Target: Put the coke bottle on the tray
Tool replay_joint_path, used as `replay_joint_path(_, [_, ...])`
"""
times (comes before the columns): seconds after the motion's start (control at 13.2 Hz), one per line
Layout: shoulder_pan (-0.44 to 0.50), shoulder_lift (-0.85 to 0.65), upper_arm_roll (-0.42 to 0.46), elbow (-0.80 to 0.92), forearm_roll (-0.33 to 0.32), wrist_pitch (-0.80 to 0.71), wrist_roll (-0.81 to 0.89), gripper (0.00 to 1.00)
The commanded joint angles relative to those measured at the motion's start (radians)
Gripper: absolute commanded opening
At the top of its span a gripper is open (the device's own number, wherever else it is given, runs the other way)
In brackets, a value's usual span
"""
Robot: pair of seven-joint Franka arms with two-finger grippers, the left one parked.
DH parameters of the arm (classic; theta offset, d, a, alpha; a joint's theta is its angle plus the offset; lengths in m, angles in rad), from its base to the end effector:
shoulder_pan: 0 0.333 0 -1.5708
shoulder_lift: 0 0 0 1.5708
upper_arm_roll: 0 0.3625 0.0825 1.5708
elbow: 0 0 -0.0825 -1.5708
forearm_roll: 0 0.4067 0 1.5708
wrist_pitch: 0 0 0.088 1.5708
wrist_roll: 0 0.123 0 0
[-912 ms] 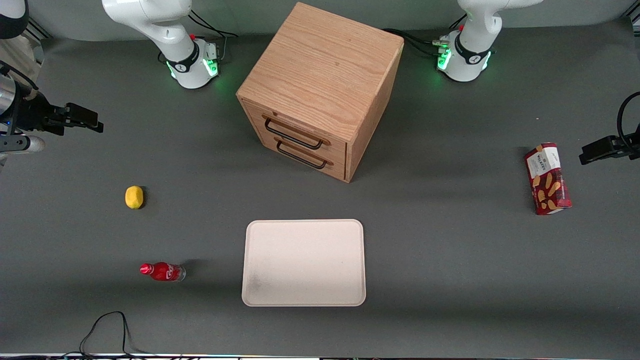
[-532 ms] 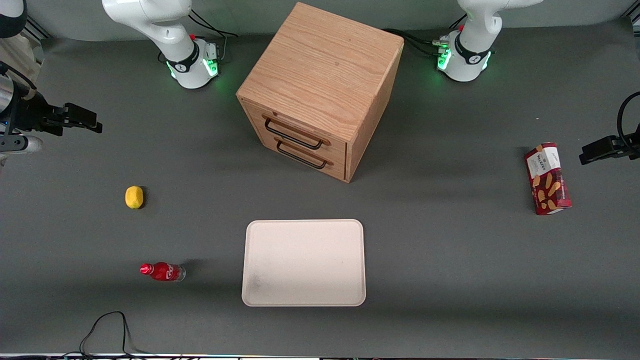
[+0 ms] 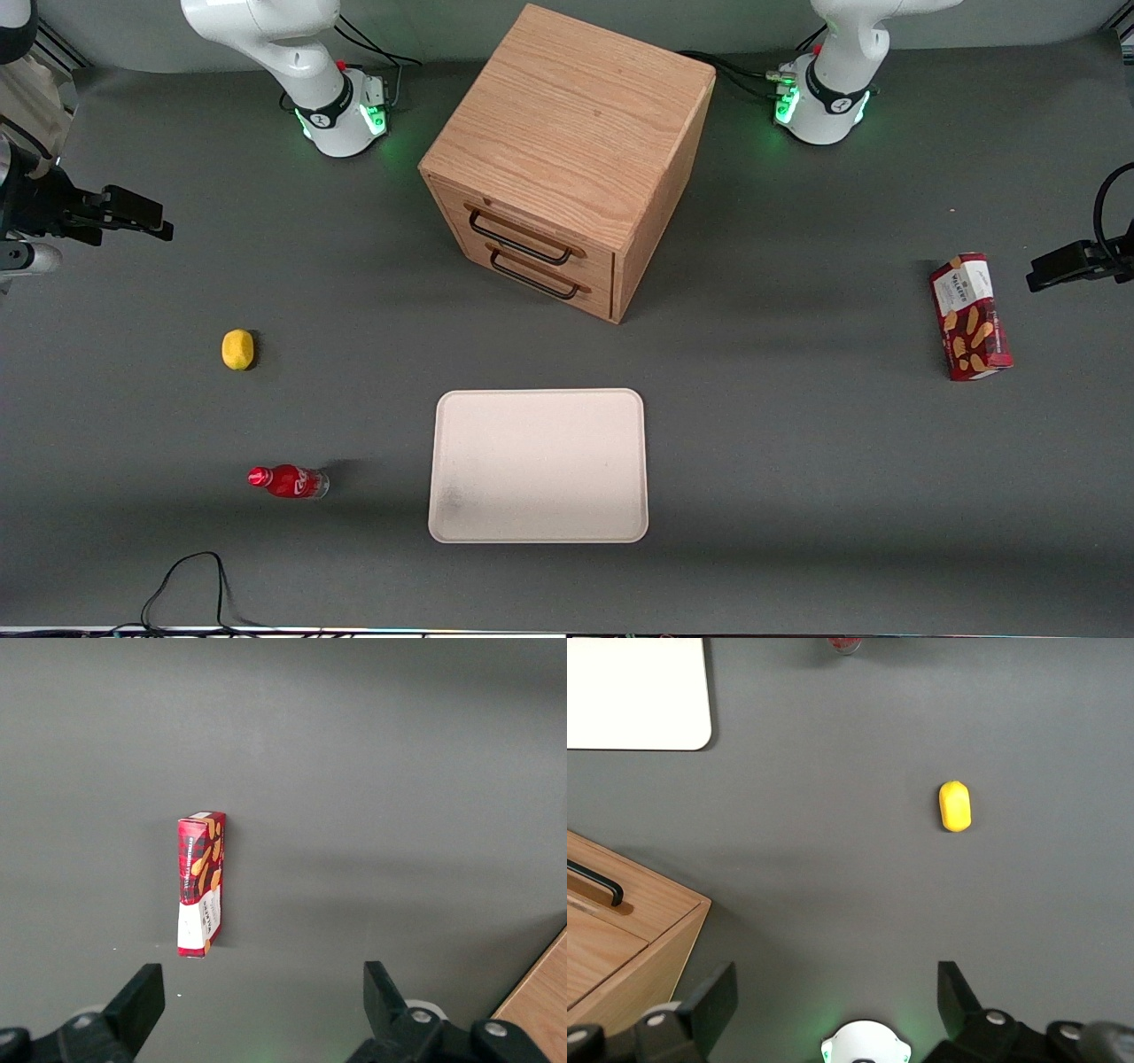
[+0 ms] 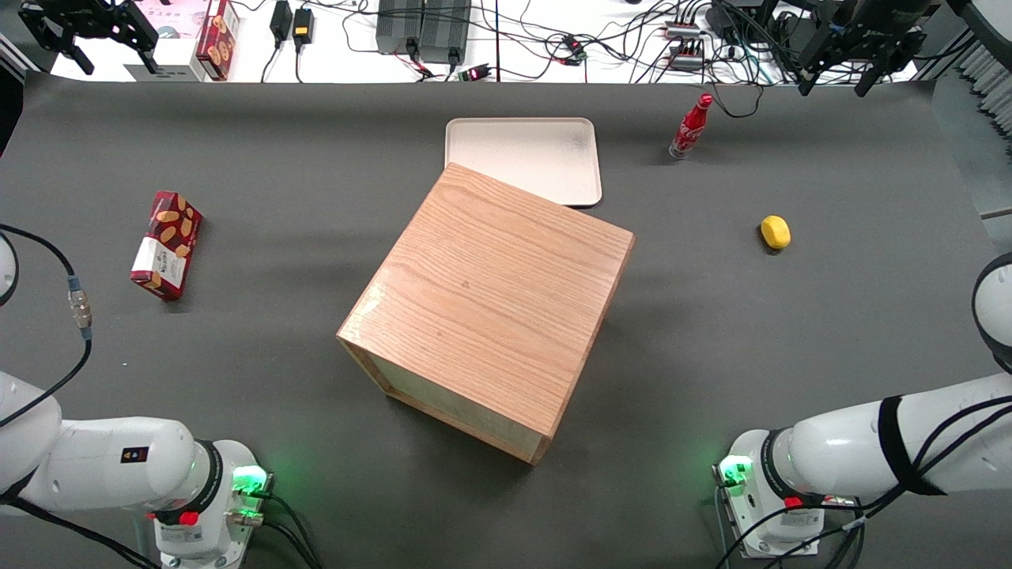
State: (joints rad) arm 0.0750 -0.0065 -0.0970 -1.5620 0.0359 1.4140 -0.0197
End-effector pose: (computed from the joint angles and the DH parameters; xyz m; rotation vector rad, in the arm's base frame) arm 0.5553 -0.0076 0.6506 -3.0946 -0.0013 0.2181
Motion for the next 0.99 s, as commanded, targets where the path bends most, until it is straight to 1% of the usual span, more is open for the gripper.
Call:
replay_joint_path(0.0, [-0.012,0.017,0.002,0.033,0.009,-0.007,-0.020,1.00])
replay_joint_path(0.61, [-0.011,0.025,0.002,0.039,0.007,-0.007,-0.009,1.00])
replay_joint_path(0.91, [-0.012,0.077,0.002,0.112,0.007,-0.012,-0.006,1.00])
